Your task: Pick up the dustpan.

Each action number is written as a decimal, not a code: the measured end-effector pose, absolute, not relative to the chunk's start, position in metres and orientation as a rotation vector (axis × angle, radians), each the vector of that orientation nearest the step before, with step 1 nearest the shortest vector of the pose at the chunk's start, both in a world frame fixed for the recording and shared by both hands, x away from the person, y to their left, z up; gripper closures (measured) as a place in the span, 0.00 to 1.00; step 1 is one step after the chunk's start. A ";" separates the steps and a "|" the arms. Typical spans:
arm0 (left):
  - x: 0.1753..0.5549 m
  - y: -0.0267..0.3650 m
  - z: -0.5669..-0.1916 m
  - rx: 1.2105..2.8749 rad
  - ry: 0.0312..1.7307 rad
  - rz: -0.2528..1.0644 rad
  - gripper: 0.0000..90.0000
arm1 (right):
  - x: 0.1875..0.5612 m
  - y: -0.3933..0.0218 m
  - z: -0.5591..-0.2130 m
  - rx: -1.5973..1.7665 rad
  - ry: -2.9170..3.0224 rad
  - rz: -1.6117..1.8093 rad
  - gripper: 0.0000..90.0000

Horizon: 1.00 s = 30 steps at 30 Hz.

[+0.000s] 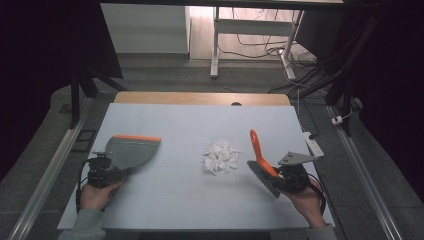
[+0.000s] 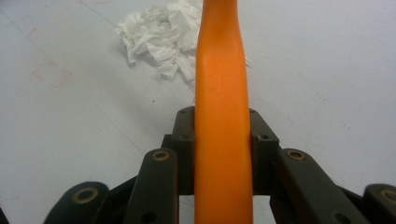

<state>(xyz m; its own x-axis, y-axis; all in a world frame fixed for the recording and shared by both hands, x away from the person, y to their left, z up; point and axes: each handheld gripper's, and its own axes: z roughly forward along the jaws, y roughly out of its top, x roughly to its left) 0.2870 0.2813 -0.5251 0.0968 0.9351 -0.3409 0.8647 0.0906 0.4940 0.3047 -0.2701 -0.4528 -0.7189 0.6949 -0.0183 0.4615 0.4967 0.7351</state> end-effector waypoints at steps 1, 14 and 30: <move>0.287 0.282 -0.525 1.772 1.764 0.153 0.68 | 0.305 -0.270 -0.453 0.973 2.432 1.056 0.79; 0.283 0.287 -0.517 1.758 1.645 0.165 0.68 | 0.306 -0.270 -0.451 0.978 2.420 1.065 0.79; 0.279 0.291 -0.499 1.774 1.437 0.178 0.68 | 0.308 -0.273 -0.442 1.003 2.368 1.130 0.79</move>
